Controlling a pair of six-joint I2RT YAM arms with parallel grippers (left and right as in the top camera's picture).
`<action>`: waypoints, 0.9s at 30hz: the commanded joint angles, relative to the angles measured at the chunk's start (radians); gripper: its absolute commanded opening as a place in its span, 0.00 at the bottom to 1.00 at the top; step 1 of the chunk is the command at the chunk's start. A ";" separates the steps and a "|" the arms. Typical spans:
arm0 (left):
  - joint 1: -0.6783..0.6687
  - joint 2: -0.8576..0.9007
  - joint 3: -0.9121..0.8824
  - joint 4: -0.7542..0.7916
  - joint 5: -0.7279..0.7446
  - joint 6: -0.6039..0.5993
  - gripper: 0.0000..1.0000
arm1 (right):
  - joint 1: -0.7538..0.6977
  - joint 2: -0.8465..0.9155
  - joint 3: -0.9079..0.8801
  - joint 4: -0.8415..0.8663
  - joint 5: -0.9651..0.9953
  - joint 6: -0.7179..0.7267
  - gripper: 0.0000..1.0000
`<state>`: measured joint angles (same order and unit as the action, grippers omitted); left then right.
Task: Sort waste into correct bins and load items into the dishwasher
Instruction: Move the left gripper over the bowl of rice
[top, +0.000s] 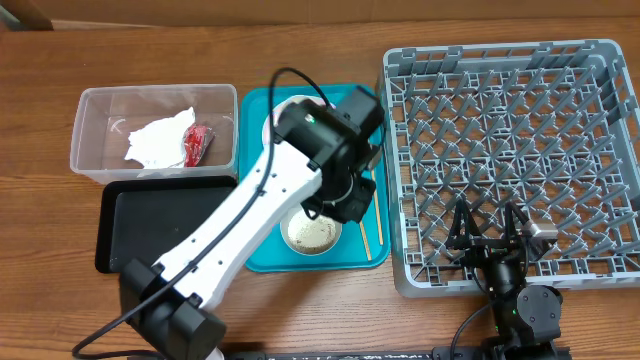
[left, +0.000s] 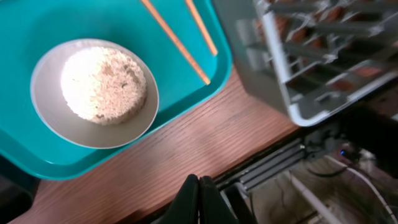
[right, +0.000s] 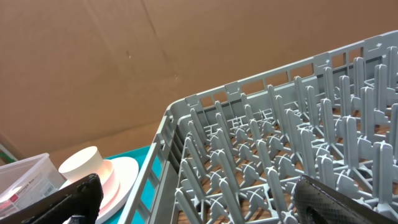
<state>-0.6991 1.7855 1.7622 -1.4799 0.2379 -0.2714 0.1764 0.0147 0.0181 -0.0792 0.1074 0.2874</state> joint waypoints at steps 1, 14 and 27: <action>-0.007 0.004 -0.098 0.039 -0.043 -0.029 0.04 | -0.007 -0.009 -0.010 0.006 -0.005 0.000 1.00; -0.006 0.004 -0.369 0.306 -0.216 -0.096 0.04 | -0.007 -0.009 -0.010 0.006 -0.005 0.000 1.00; -0.006 0.006 -0.531 0.539 -0.337 -0.103 0.04 | -0.007 -0.009 -0.010 0.006 -0.005 0.000 1.00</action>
<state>-0.7010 1.7855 1.2526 -0.9604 -0.0380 -0.3588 0.1764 0.0147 0.0181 -0.0792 0.1074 0.2878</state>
